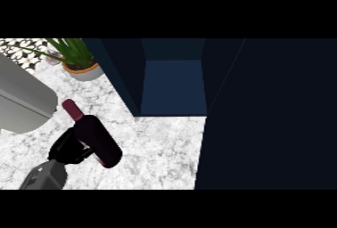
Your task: Pick up the wine, place it into the cabinet and close the cabinet
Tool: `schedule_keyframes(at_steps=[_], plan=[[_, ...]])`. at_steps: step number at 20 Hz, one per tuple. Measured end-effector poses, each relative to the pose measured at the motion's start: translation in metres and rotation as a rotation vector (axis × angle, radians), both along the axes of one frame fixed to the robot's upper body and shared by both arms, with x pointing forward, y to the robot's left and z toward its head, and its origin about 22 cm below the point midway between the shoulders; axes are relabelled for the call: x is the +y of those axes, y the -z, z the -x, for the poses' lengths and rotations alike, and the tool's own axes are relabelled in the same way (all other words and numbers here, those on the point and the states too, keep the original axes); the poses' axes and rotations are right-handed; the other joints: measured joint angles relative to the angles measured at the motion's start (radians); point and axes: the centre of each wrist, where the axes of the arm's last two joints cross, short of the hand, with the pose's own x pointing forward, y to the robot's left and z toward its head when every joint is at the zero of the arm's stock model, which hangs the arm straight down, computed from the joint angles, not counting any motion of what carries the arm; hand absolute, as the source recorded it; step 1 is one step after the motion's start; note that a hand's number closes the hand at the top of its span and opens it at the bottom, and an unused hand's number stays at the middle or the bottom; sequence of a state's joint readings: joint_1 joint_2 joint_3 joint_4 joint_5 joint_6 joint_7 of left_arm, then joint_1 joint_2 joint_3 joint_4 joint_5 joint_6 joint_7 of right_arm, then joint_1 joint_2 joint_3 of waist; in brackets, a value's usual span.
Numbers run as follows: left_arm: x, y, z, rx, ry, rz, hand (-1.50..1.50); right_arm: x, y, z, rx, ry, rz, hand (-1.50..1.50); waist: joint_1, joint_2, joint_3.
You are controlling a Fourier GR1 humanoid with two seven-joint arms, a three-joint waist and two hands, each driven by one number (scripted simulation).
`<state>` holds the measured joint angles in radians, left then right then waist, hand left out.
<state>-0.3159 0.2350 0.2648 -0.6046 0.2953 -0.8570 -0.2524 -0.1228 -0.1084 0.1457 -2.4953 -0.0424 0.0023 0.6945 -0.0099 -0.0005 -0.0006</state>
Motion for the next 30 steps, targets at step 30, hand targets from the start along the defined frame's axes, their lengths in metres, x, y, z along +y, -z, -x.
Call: schedule_keyframes(at_steps=[30], plan=[[-0.034, -0.072, 0.018, -0.553, -0.447, -0.246, 1.50, -0.003, 0.009, 0.002, 0.008, 0.014, -0.009, -1.50, 0.012, -0.004, 0.001]])
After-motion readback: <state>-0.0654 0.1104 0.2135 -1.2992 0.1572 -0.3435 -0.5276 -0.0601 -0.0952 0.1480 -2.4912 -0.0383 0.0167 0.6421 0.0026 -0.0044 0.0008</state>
